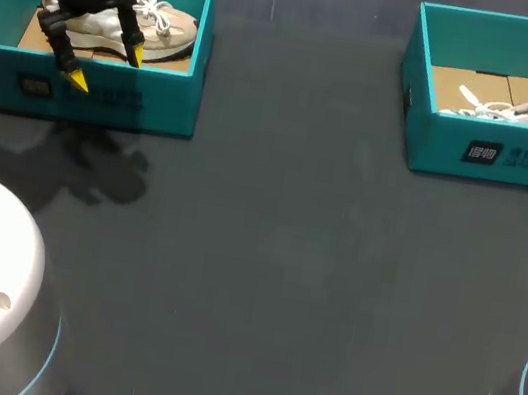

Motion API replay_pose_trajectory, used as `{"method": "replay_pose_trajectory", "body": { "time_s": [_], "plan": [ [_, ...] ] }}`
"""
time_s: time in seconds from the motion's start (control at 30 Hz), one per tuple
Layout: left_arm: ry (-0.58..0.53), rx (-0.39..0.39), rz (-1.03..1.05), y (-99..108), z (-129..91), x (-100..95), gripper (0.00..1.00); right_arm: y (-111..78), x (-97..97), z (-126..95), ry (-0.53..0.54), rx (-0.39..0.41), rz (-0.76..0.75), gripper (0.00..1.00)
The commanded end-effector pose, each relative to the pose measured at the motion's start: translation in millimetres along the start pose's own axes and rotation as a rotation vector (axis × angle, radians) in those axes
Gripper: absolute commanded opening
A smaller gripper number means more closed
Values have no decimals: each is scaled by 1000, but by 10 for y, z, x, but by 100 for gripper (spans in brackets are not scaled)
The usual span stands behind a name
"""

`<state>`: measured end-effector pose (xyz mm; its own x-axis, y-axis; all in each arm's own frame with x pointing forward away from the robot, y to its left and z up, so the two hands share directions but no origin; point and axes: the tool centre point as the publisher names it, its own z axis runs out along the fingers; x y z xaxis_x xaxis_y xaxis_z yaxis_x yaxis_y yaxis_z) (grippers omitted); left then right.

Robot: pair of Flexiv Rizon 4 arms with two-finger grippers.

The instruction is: Take the shoe out of the shoebox, open the shoe tongue, remove and reinsert the insole, then place the shoe into the shoebox

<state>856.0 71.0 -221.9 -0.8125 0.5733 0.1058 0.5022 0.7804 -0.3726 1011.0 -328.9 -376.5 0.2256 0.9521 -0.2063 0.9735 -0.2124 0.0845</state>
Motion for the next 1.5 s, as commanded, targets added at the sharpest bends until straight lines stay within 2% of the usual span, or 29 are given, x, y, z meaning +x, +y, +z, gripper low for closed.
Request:
{"method": "replay_pose_trajectory", "body": {
  "time_s": [0.03,0.17,0.2,0.27,0.3,0.57,0.9,1.27,1.5],
  "plan": [
    [0,-2,0,3,-1,4,100,-16,6,-54,1,-9,2,49],
    [0,-2,0,3,-1,4,100,-10,14,-154,12,-17,4,65],
    [0,-2,0,3,-1,4,100,-8,19,-186,14,-19,5,71],
    [0,-2,0,3,-1,4,100,1,26,-241,12,-14,9,95],
    [0,-2,0,3,-1,4,100,3,29,-268,12,-16,13,100],
    [0,-2,0,3,-1,4,100,19,13,-508,11,-32,20,100],
    [0,-2,0,3,-1,4,100,-54,77,-1156,57,3,-7,100],
    [0,-2,0,3,-1,4,100,-367,220,-1930,83,-3,-61,100],
    [0,-2,0,3,-1,4,100,-623,282,-2215,77,-19,-72,100]
  ]
}}
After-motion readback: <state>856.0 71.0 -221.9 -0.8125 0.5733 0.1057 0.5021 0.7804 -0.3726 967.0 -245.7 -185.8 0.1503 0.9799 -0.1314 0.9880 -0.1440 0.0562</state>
